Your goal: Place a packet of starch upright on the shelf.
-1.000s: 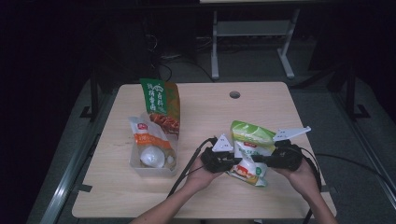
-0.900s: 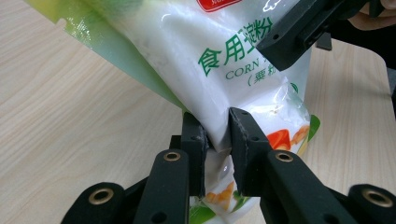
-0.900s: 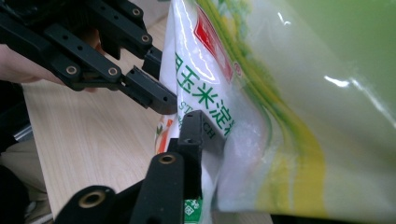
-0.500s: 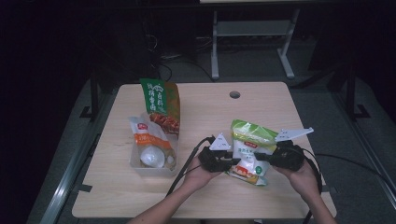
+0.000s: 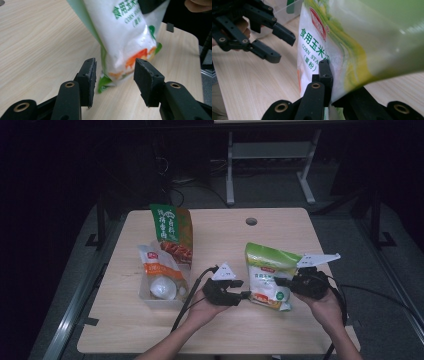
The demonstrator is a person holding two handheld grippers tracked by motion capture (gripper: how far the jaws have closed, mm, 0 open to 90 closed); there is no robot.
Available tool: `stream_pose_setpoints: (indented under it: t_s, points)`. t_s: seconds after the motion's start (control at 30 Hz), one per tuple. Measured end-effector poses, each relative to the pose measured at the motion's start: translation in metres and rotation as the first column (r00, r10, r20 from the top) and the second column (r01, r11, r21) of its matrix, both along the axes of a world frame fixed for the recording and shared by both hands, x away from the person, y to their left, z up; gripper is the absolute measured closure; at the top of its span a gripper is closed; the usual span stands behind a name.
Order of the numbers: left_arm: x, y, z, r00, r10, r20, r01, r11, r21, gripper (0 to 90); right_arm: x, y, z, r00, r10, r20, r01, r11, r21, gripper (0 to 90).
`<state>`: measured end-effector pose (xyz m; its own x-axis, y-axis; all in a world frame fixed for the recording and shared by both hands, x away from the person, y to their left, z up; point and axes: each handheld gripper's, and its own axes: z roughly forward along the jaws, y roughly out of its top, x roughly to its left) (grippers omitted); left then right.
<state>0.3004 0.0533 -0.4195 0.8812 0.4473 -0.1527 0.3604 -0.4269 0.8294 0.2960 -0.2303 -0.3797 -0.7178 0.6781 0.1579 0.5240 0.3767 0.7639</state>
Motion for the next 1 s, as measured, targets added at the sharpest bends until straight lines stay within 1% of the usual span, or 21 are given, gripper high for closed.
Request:
stream_pose_setpoints:
  t_s: [0.03,0.07,0.13,0.17,0.27,0.33,0.4,0.47,0.5,0.57,0.67,0.7,0.73,0.8,0.87,0.93,0.97,1.0]
  points:
    - [-0.002,0.002,0.000,1.0000,-0.003,0.001,0.003,1.0000,-0.003,50.6,0.000,0.001,0.002,1.0000,0.001,0.005,-0.001,1.000,-0.004,88.5]
    - [-0.005,0.003,0.001,1.0000,-0.002,0.009,0.002,1.0000,-0.006,50.4,0.001,0.002,0.003,1.0000,0.005,0.002,-0.005,1.000,-0.004,88.5]
    - [-0.009,0.006,0.002,0.9997,-0.007,0.024,0.007,0.9999,-0.009,49.9,0.002,0.003,0.007,0.9999,0.011,0.010,-0.011,1.000,-0.013,88.6]
    - [-0.010,0.007,0.002,0.9997,-0.011,0.023,0.012,0.9999,-0.010,49.4,0.003,0.005,0.009,1.0000,0.005,-0.002,-0.005,1.000,-0.011,88.5]
    - [-0.014,0.013,0.001,0.9996,-0.021,0.020,0.021,0.9997,-0.015,47.8,0.005,0.007,0.014,0.9998,0.014,0.015,-0.014,1.000,-0.020,88.5]
    - [-0.015,0.016,0.001,0.9991,-0.024,0.034,0.025,0.9996,-0.015,46.4,0.006,0.009,0.017,0.9996,0.016,0.022,-0.016,1.000,-0.018,88.6]
    - [-0.017,0.019,0.001,0.9994,-0.019,0.028,0.020,0.9991,-0.039,42.3,0.007,0.011,0.020,0.9996,0.016,0.025,-0.015,1.000,-0.012,88.6]
    - [-0.020,0.021,0.002,0.9991,-0.019,0.038,0.021,0.9986,-0.047,39.5,0.009,0.013,0.023,0.9994,0.024,0.025,-0.023,1.000,-0.015,88.6]
    - [-0.020,0.023,0.002,0.9985,-0.024,0.049,0.025,0.9991,-0.035,38.8,0.010,0.014,0.024,0.9993,0.026,0.026,-0.025,1.000,-0.019,88.6]
    - [-0.022,0.025,0.002,0.9986,-0.029,0.044,0.031,0.9988,-0.037,36.3,0.012,0.016,0.026,0.9993,0.029,0.025,-0.029,0.999,-0.020,88.6]
    - [-0.029,0.026,0.003,0.9964,-0.042,0.073,0.043,0.9990,-0.014,33.3,0.015,0.019,0.029,0.9989,0.038,0.029,-0.037,0.999,-0.019,88.6]
    - [-0.031,0.027,0.003,0.9957,-0.049,0.079,0.049,0.9987,-0.008,32.9,0.015,0.021,0.030,0.9990,0.036,0.024,-0.036,0.999,-0.020,88.6]
    - [-0.033,0.028,0.003,0.9957,-0.049,0.079,0.050,0.9987,-0.013,32.7,0.016,0.022,0.031,0.9990,0.038,0.023,-0.038,0.999,-0.020,88.7]
    - [-0.035,0.031,0.003,0.9948,-0.053,0.087,0.054,0.9985,-0.006,31.6,0.018,0.025,0.034,0.9988,0.043,0.025,-0.042,0.999,-0.022,88.7]
    - [-0.037,0.033,0.003,0.9959,-0.052,0.073,0.053,0.9984,-0.016,31.5,0.020,0.027,0.037,0.9989,0.042,0.023,-0.041,0.999,-0.023,88.6]
    - [-0.039,0.034,0.002,0.9960,-0.048,0.076,0.049,0.9986,-0.020,30.2,0.022,0.030,0.040,0.9986,0.041,0.034,-0.041,0.999,-0.022,88.6]
    - [-0.040,0.035,0.002,0.9960,-0.050,0.074,0.051,0.9985,-0.019,29.9,0.023,0.031,0.042,0.9983,0.043,0.039,-0.042,0.999,-0.020,88.6]
    - [-0.041,0.036,0.001,0.9956,-0.053,0.078,0.053,0.9986,-0.004,29.6,0.025,0.033,0.043,0.9982,0.044,0.040,-0.043,0.999,-0.016,88.6]
